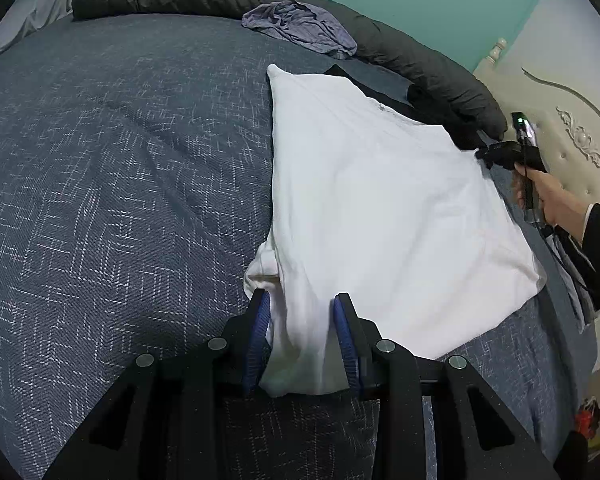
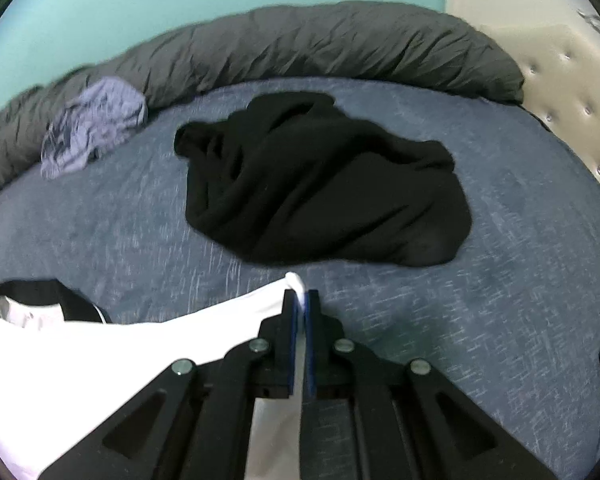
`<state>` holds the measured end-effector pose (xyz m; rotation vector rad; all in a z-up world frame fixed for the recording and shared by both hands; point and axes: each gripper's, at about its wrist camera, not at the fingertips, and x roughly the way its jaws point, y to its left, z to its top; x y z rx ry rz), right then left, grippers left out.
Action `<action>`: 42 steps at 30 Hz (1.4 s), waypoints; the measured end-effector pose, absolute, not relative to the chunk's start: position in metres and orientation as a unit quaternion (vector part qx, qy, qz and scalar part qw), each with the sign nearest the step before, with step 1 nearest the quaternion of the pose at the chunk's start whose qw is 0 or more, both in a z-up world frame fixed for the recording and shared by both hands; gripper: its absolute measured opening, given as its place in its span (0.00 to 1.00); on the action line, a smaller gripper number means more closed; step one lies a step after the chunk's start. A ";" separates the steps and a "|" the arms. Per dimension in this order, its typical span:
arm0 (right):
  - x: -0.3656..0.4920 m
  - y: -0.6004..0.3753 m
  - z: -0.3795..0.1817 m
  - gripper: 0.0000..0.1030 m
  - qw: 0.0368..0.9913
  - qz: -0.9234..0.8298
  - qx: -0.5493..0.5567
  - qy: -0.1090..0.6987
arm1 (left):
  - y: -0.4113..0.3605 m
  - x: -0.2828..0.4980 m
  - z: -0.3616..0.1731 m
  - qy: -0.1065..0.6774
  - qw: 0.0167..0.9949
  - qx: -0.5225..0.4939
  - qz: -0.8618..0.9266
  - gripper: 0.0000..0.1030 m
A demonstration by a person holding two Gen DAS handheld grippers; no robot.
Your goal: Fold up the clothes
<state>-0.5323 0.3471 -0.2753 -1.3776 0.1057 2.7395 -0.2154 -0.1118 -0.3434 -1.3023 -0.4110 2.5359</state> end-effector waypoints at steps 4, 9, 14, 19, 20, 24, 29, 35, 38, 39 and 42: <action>-0.535 0.339 -0.282 0.12 0.065 0.881 -0.469 0.010 | -0.111 -0.216 -0.343 -0.143 0.131 -0.449 0.872 0.35; -0.503 0.340 -0.256 0.38 0.082 0.899 -0.425 0.063 | -0.111 -0.217 -0.343 -0.144 0.132 -0.451 0.871 0.35; -0.465 0.288 -0.238 0.38 -0.020 0.896 -0.430 0.112 | -0.109 -0.216 -0.342 -0.139 0.134 -0.451 0.871 0.39; -0.421 0.211 -0.246 0.35 -0.137 0.865 -0.470 0.111 | -0.108 -0.214 -0.341 -0.138 0.133 -0.451 0.872 0.41; -0.414 0.197 -0.249 0.27 -0.156 0.858 -0.476 0.113 | -0.108 -0.213 -0.341 -0.139 0.133 -0.451 0.871 0.41; -0.393 0.149 -0.262 0.12 -0.188 0.846 -0.489 0.098 | -0.111 -0.211 -0.341 -0.148 0.134 -0.452 0.869 0.41; -0.397 0.119 -0.296 0.08 -0.166 0.828 -0.531 0.067 | -0.113 -0.210 -0.342 -0.155 0.140 -0.454 0.866 0.42; -0.384 0.112 -0.309 0.07 -0.147 0.822 -0.549 0.045 | -0.117 -0.211 -0.341 -0.171 0.147 -0.457 0.860 0.42; -0.387 0.113 -0.303 0.07 -0.147 0.820 -0.552 0.044 | -0.117 -0.211 -0.341 -0.174 0.149 -0.457 0.859 0.42; -0.374 0.112 -0.304 0.07 -0.143 0.824 -0.546 0.047 | -0.117 -0.211 -0.341 -0.175 0.149 -0.457 0.859 0.42; -0.315 0.106 -0.317 0.07 -0.135 0.840 -0.523 0.050 | -0.118 -0.209 -0.339 -0.180 0.147 -0.455 0.860 0.43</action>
